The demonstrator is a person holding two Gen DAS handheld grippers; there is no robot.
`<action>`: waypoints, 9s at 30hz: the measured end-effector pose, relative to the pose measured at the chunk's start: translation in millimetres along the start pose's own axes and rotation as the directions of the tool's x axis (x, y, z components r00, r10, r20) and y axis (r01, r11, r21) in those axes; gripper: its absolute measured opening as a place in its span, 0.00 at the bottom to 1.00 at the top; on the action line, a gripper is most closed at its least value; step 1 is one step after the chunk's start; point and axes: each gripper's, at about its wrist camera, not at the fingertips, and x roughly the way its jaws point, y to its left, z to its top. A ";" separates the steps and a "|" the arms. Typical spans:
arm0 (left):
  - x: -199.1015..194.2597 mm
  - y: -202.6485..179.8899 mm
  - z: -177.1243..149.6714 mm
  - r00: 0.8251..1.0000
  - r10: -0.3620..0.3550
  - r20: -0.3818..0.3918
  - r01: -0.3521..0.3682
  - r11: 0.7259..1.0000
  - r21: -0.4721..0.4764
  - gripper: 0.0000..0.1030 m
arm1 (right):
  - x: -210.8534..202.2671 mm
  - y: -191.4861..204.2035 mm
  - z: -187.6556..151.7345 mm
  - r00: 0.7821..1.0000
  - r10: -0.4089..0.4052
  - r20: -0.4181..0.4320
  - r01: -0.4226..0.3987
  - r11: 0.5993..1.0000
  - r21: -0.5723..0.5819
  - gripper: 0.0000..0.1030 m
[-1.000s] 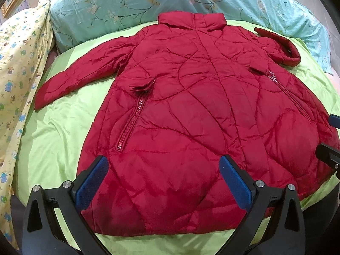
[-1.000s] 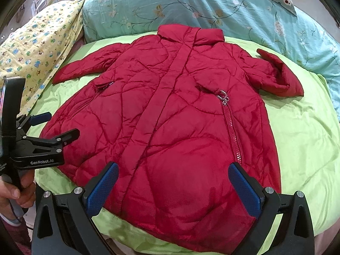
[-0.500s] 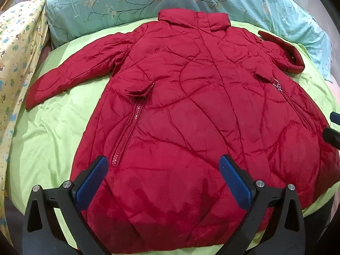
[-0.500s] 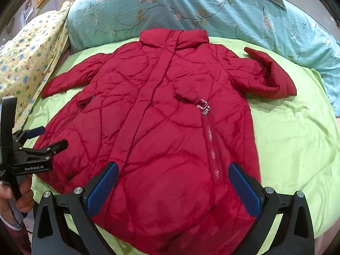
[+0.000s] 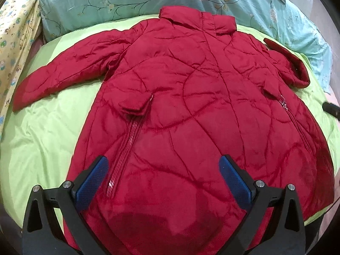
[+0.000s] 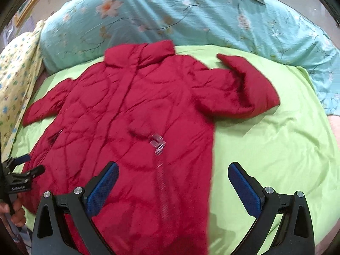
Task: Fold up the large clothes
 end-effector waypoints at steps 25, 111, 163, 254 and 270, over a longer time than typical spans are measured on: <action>47.6 12.1 53.4 0.999 -0.007 -0.038 0.006 0.999 -0.039 1.00 | 169.8 -165.3 141.2 0.972 -0.235 -0.021 0.234 0.948 0.214 0.55; 135.9 14.9 151.8 0.979 -0.204 0.021 0.205 0.978 -0.030 0.13 | 139.0 40.2 79.7 0.978 0.208 0.017 -0.207 0.976 -0.070 0.51; 107.3 278.3 49.1 0.955 -0.178 0.238 0.294 0.690 -0.661 0.48 | 42.7 79.4 -4.7 0.906 0.423 -0.018 -0.423 0.905 -0.034 0.56; 92.5 -117.9 124.7 0.873 -0.450 0.188 0.401 0.882 0.248 0.11 | 143.4 -17.9 81.2 0.788 0.608 0.095 -0.595 0.713 0.371 0.67; 94.9 -123.5 119.7 0.895 -0.405 0.187 0.352 0.899 0.262 0.14 | 149.3 -37.4 73.9 0.743 0.653 0.148 -0.632 0.611 0.476 0.66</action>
